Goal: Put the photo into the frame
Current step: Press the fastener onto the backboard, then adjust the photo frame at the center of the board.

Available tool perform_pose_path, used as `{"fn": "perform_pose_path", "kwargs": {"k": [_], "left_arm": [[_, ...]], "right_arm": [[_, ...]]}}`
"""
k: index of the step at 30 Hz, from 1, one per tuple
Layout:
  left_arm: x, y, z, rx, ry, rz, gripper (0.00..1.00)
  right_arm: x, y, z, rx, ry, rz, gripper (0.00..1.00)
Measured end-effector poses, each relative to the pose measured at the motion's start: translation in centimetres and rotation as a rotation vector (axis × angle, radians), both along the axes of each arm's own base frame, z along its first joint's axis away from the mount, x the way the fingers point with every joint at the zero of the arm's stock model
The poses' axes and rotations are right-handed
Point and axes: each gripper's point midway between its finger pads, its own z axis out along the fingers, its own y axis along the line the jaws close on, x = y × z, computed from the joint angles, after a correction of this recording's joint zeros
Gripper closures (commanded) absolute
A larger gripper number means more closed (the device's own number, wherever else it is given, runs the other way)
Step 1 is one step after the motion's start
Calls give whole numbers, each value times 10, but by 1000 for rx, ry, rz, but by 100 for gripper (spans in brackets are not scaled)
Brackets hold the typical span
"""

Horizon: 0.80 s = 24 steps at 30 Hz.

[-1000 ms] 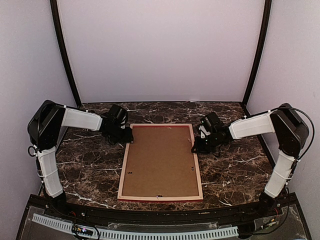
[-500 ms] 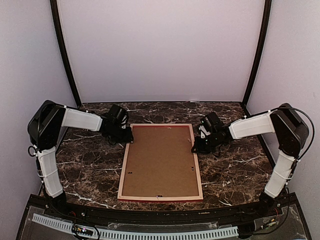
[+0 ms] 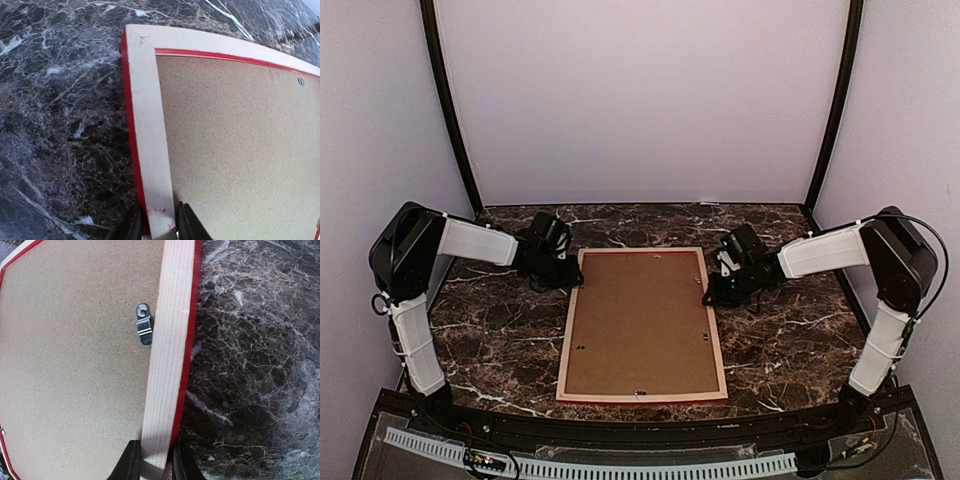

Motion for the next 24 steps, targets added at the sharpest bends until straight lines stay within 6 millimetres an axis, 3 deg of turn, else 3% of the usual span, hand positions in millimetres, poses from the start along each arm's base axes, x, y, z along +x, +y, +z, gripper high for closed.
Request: {"fn": "perform_pose_path", "kwargs": {"k": [12,24], "left_arm": [[-20,-9,7,-88,70,-37,36],[-51,6,8,-41,117,-56,24]], "right_arm": [[1,2,0,7,-8,9,83],[3,0,0,16,-6,-11,94]]}}
